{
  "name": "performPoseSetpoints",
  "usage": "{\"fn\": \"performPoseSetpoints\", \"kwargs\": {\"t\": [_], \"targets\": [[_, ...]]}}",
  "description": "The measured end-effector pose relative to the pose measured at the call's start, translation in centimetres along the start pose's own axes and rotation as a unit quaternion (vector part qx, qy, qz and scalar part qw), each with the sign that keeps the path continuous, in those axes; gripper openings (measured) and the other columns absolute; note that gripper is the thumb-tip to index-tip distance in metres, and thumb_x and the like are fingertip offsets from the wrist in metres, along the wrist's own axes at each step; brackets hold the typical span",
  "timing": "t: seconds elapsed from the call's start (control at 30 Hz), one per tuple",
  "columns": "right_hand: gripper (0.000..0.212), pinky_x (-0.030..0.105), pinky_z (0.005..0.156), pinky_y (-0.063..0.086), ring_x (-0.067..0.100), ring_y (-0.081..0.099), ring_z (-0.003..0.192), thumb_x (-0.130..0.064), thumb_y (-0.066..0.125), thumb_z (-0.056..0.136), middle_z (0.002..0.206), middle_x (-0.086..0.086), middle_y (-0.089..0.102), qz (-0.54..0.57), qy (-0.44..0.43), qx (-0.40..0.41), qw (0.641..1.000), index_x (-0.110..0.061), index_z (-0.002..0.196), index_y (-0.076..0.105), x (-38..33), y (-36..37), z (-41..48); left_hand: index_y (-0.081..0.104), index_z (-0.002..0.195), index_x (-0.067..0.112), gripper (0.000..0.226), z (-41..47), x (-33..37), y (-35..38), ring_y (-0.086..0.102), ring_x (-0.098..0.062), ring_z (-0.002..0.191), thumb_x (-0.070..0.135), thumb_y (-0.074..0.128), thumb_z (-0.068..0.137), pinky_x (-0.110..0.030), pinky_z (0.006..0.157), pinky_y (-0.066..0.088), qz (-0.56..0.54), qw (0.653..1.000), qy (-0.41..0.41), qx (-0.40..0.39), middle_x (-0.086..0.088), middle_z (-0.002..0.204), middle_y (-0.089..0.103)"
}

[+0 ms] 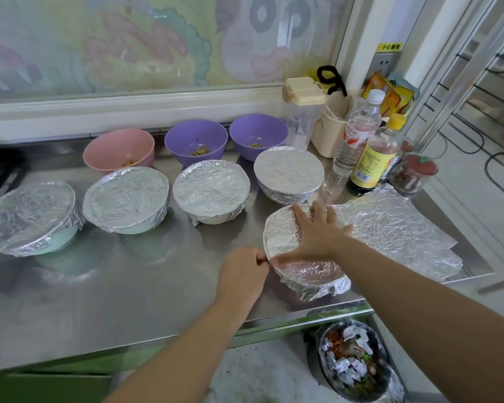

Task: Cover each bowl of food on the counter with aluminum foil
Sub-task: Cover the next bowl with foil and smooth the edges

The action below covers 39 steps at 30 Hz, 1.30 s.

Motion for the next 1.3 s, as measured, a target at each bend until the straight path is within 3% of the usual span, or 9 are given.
{"fn": "performPoseSetpoints", "kwargs": {"t": [0.17,0.23,0.27,0.37,0.7,0.87,0.97,1.2,1.3], "targets": [[0.15,0.082,0.109,0.003,0.045,-0.02,0.151,-0.102,0.057,0.042,0.164,0.007,-0.03,0.0,-0.001,0.002,1.0,-0.042,0.154,-0.024,-0.1,0.0,0.0,0.074,0.078,0.013,0.014,-0.2,0.1,0.2,0.058,-0.015,0.063,0.015,0.061,0.085,-0.033,0.057,0.044,-0.022,0.999,-0.025,-0.014,-0.003,0.072,0.07],[0.15,0.082,0.109,0.003,0.045,-0.02,0.151,-0.101,0.058,0.043,0.164,0.007,-0.03,-0.002,0.0,0.001,1.0,-0.042,0.154,-0.024,-0.1,-0.1,0.0,0.076,0.078,0.013,0.019,-0.6,-0.6,0.9,0.059,-0.006,0.056,0.01,0.06,0.088,-0.022,0.053,0.047,-0.111,0.99,-0.072,-0.048,0.0,0.068,0.072],[0.15,0.082,0.109,0.003,0.045,-0.019,0.151,-0.101,0.058,0.043,0.164,0.007,-0.03,-0.003,0.001,0.0,1.0,-0.042,0.154,-0.024,-0.1,-0.1,0.0,0.076,0.078,0.013,0.022,-0.9,-0.9,1.3,0.064,-0.003,0.059,0.006,0.059,0.09,-0.018,0.061,0.053,-0.188,0.974,-0.108,-0.069,0.0,0.07,0.074],[0.15,0.081,0.11,0.005,0.044,-0.018,0.151,-0.102,0.057,0.043,0.164,0.007,-0.031,0.0,0.008,0.003,1.0,-0.042,0.154,-0.024,-0.1,0.0,0.0,0.067,0.077,0.009,0.032,-2.2,-1.0,2.6,0.07,-0.017,0.083,-0.008,0.047,0.096,-0.036,0.09,0.057,-0.395,0.883,-0.224,-0.118,-0.01,0.084,0.072],[0.163,0.074,0.116,0.006,0.047,-0.021,0.15,-0.112,0.038,0.022,0.164,0.013,-0.029,0.107,0.083,0.007,0.991,-0.04,0.154,-0.024,2.0,0.3,0.0,0.067,0.112,0.005,0.041,-1.2,0.1,2.6,0.068,-0.019,0.107,-0.016,0.035,0.095,-0.025,0.081,0.055,-0.559,0.79,-0.216,-0.131,-0.01,0.109,0.073],[0.158,0.083,0.109,0.003,0.043,-0.03,0.147,-0.111,0.042,0.027,0.16,0.003,-0.039,0.052,0.013,0.032,0.998,-0.044,0.149,-0.033,1.6,-1.1,0.0,0.072,0.103,0.029,0.052,-0.9,-0.5,3.3,0.07,-0.01,0.09,-0.015,0.047,0.089,-0.03,0.091,0.054,-0.437,0.888,-0.116,-0.084,0.008,0.096,0.077],[0.155,0.083,0.108,0.004,0.041,-0.028,0.148,-0.107,0.05,0.032,0.162,0.0,-0.035,0.015,-0.027,0.012,0.999,-0.046,0.149,-0.031,0.4,-0.4,0.0,0.068,0.115,0.024,0.038,-1.0,-0.3,3.0,0.068,0.0,0.074,-0.001,0.059,0.089,-0.012,0.063,0.051,-0.346,0.933,-0.084,-0.051,0.008,0.097,0.075],[0.154,0.084,0.107,0.002,0.042,-0.025,0.149,-0.102,0.058,0.038,0.163,0.001,-0.033,0.001,-0.018,-0.011,1.0,-0.044,0.152,-0.027,0.2,0.0,0.1,0.063,0.11,0.018,0.026,-0.4,-1.0,2.3,0.061,0.003,0.081,0.017,0.073,0.086,-0.005,0.061,0.044,-0.236,0.969,-0.062,0.026,0.009,0.097,0.069],[0.152,0.083,0.107,0.003,0.043,-0.024,0.15,-0.101,0.058,0.04,0.164,0.002,-0.032,-0.004,-0.016,-0.009,1.0,-0.043,0.154,-0.025,0.1,-0.1,-0.1,0.066,0.098,0.015,0.014,-0.2,-1.2,2.1,0.062,-0.011,0.079,0.019,0.071,0.086,-0.017,0.065,0.047,-0.168,0.984,-0.042,0.044,0.007,0.088,0.068]]}}
Point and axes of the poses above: each hand's wrist, its own z-axis towards the middle knuckle, its own y-axis out of the palm, x = y × z, the point moved 9 cm from there along z, towards the middle knuckle
